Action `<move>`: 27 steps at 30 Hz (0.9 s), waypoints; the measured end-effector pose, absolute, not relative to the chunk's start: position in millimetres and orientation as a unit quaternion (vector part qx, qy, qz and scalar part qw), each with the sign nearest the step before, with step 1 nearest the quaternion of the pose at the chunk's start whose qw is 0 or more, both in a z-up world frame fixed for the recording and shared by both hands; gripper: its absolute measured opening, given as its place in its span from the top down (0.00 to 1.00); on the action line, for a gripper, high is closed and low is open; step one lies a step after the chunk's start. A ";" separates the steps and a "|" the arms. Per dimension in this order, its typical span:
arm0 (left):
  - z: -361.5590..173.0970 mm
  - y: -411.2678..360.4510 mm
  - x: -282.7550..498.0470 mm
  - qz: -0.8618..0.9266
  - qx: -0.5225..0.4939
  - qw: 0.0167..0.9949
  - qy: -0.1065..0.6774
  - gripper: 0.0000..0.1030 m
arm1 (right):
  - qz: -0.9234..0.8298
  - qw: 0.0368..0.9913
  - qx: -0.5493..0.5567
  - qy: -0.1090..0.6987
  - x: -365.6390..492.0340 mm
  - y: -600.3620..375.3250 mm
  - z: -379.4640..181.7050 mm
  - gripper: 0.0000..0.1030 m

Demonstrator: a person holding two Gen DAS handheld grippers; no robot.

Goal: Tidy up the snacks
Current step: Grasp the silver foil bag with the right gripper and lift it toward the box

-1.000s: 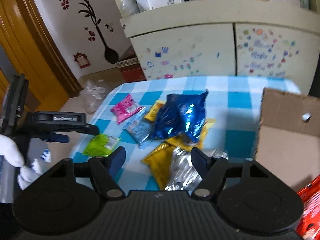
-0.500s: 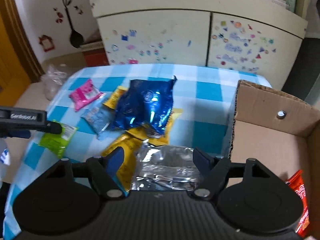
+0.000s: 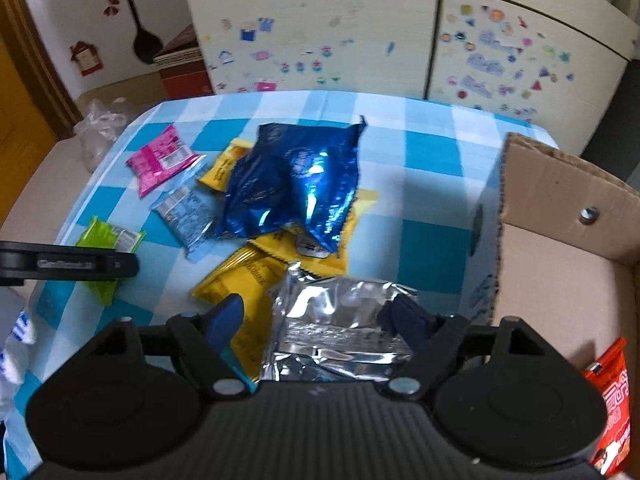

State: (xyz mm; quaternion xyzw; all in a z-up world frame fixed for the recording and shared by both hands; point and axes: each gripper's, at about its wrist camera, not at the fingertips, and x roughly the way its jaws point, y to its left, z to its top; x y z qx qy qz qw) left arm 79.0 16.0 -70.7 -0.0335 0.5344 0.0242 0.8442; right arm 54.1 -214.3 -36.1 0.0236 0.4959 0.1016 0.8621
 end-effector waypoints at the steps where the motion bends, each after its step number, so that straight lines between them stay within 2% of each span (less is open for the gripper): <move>1: -70.7 16.0 78.3 0.025 -0.031 0.847 0.529 0.06 | 0.108 0.860 0.028 0.497 53.8 -214.4 -35.4 0.20; 4: -69.7 16.9 77.4 0.025 -0.026 0.850 0.526 0.12 | 0.128 0.856 0.039 0.500 50.6 -212.6 -33.0 0.20; 12: -65.7 25.9 72.9 0.009 -0.038 0.845 0.534 0.18 | 0.218 0.833 0.039 0.507 33.1 -192.8 -21.6 0.23; 22: -63.4 25.0 73.9 0.029 -0.054 0.849 0.524 0.17 | 0.070 0.851 0.166 0.492 46.4 -230.1 -20.5 0.22; 27: -64.6 21.8 74.7 0.030 -0.055 0.848 0.526 0.17 | -0.014 0.830 0.261 0.492 37.8 -241.5 -20.3 0.22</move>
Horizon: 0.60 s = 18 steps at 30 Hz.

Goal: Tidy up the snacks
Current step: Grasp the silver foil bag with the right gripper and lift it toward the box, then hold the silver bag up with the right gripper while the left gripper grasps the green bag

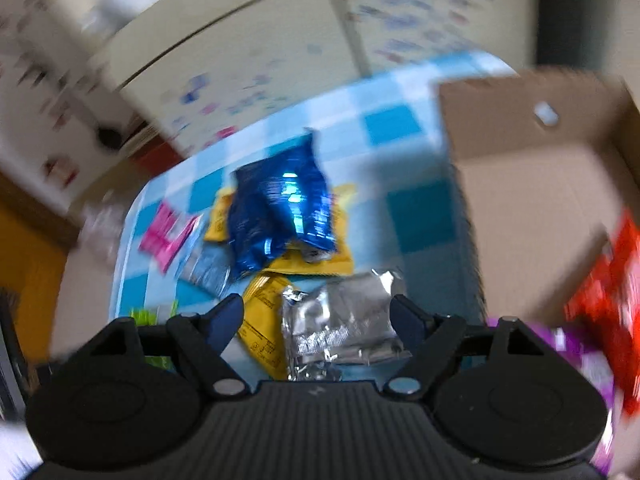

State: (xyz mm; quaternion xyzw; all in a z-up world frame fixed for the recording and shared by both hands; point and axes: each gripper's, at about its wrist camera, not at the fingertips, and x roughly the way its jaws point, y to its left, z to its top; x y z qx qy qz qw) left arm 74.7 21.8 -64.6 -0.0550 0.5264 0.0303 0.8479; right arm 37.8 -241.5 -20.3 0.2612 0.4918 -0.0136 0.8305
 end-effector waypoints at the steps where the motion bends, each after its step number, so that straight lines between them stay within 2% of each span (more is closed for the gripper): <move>1: -65.7 21.2 74.8 0.031 -0.055 0.847 0.527 0.17 | -0.028 0.828 0.272 0.490 34.2 -240.9 -19.6 0.22; 8: -66.2 20.7 75.5 0.018 -0.056 0.847 0.529 0.15 | -0.134 0.799 0.327 0.487 20.1 -231.5 -23.3 0.22; 11: -67.9 18.3 74.7 0.017 -0.043 0.847 0.530 0.11 | -0.170 0.789 0.346 0.479 23.2 -230.8 -25.0 0.22; 15: -71.8 15.6 74.3 0.031 -0.023 0.845 0.534 0.00 | -0.197 0.766 0.371 0.487 36.9 -224.5 -34.2 0.22; 18: -73.2 19.8 74.8 0.034 -0.036 0.842 0.537 0.00 | -0.242 0.750 0.379 0.485 42.8 -225.1 -45.8 0.22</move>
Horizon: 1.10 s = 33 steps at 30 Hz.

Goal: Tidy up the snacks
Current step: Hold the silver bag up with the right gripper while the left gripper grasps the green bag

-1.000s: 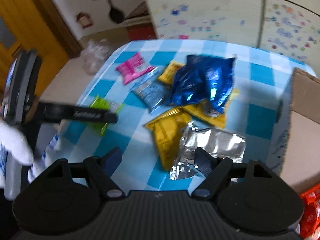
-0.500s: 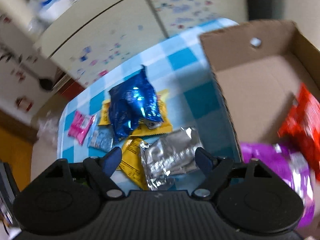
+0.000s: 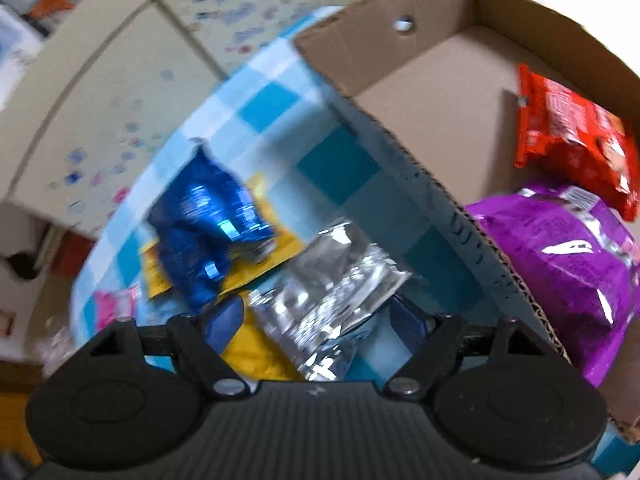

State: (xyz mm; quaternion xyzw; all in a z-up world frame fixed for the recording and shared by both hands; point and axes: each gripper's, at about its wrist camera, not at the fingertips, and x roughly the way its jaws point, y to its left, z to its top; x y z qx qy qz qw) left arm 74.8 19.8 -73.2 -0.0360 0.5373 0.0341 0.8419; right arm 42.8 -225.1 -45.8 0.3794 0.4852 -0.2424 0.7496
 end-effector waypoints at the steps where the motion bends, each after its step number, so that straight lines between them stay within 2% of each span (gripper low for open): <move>1: -72.9 19.5 75.2 0.033 -0.034 0.842 0.538 0.00 | -0.250 0.744 0.388 0.483 43.9 -227.5 -50.8 0.22; 8: -73.2 17.5 74.2 0.042 -0.038 0.843 0.535 0.00 | -0.264 0.750 0.370 0.480 52.8 -223.4 -59.0 0.20; 15: -72.9 17.8 72.0 0.034 -0.037 0.847 0.529 0.00 | -0.238 0.775 0.340 0.477 43.6 -218.3 -57.0 0.32; 17: -70.7 17.4 69.4 0.027 -0.038 0.852 0.521 0.07 | -0.221 0.775 0.350 0.478 37.6 -224.2 -56.5 0.34; 19: -66.4 17.3 67.1 0.018 -0.039 0.858 0.512 0.20 | -0.196 0.772 0.363 0.483 30.6 -229.1 -56.1 0.34; 22: -61.7 25.0 64.8 0.008 -0.069 0.860 0.505 0.33 | -0.160 0.777 0.358 0.493 18.4 -231.7 -52.3 0.34; 25: -56.4 32.9 59.9 0.010 -0.099 0.858 0.504 0.35 | -0.117 0.790 0.330 0.503 5.3 -227.7 -45.4 0.34; 33: -42.4 28.1 33.6 -0.012 -0.087 0.871 0.482 0.35 | -0.033 0.819 0.266 0.507 -33.6 -218.4 -29.6 0.34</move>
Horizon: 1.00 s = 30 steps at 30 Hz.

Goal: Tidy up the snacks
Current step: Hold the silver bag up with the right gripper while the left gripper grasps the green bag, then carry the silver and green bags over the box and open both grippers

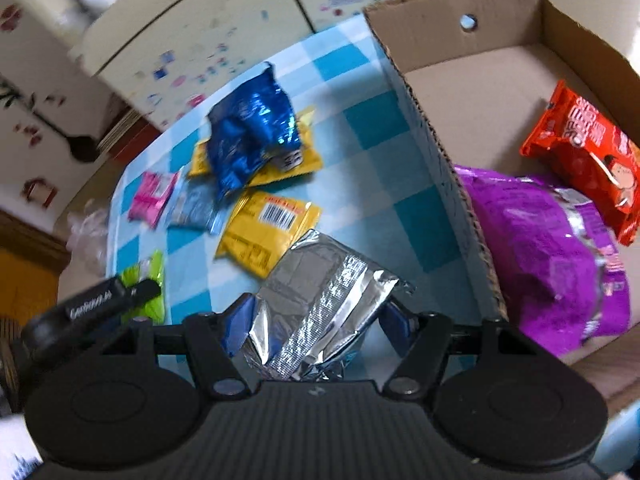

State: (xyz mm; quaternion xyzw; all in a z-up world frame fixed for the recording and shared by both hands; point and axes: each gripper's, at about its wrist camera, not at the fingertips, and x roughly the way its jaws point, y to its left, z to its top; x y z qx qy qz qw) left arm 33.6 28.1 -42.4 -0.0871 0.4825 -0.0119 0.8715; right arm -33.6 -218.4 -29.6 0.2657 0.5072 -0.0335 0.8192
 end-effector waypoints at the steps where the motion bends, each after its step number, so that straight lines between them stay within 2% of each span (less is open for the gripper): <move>1: -41.2 27.6 29.1 -0.013 -0.085 0.873 0.480 0.35 | -0.023 0.823 0.262 0.503 -37.9 -217.9 -29.6 0.34; 12: -31.9 26.3 -18.7 -0.009 -0.060 0.893 0.446 0.35 | 0.016 0.832 0.250 0.496 -45.8 -210.5 -28.2 0.34; 30: -21.6 20.5 -50.4 0.001 -0.077 0.894 0.442 0.35 | 0.066 0.865 0.212 0.451 -52.9 -196.3 7.4 0.34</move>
